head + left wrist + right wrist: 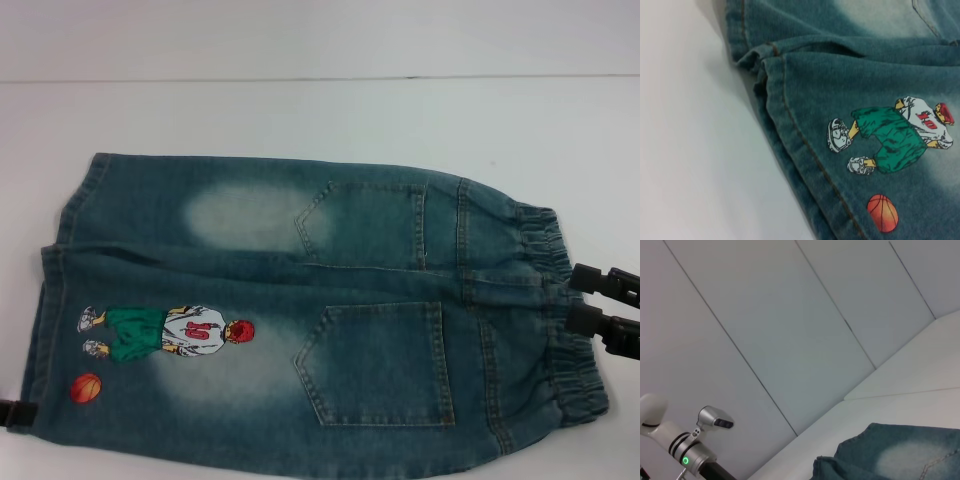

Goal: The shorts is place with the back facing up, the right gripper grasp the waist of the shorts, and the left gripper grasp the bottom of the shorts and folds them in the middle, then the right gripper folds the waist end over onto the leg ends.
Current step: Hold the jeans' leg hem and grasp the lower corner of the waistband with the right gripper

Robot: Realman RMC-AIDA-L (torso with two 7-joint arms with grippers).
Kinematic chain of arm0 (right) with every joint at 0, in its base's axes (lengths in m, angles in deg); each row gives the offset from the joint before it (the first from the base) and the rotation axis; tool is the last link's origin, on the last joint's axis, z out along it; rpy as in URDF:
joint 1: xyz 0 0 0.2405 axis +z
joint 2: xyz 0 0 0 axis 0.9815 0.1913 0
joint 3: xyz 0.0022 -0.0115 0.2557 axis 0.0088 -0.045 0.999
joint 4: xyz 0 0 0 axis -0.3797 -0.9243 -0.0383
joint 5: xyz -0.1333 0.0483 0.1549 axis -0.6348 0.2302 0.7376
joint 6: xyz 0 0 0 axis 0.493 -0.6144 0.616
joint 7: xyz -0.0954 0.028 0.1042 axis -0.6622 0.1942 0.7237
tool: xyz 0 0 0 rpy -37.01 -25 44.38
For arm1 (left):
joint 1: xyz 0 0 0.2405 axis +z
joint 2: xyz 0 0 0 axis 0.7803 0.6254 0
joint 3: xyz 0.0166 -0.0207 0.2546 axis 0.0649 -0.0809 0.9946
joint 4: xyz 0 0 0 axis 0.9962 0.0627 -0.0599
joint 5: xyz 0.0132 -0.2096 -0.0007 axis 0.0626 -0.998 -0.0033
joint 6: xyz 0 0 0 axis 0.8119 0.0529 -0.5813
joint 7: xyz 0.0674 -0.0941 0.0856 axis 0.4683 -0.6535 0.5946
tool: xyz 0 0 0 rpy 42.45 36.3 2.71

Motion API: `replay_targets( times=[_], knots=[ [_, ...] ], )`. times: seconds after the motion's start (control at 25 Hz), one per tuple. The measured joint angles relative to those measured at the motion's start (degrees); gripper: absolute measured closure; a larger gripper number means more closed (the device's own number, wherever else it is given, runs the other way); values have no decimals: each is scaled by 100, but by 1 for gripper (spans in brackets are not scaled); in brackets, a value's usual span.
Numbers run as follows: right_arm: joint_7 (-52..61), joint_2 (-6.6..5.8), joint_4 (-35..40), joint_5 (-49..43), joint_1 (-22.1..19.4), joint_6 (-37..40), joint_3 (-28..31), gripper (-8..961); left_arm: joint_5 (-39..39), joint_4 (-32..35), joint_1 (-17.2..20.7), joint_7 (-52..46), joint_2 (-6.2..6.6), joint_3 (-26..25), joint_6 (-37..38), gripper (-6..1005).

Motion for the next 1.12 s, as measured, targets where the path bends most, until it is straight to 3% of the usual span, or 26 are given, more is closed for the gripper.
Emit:
replay_targets(
  times=[1.12],
  knots=[
    [0,0,0,0,-34,5,0,40,16,-131,-6,67,-54,119,199,128]
  ],
)
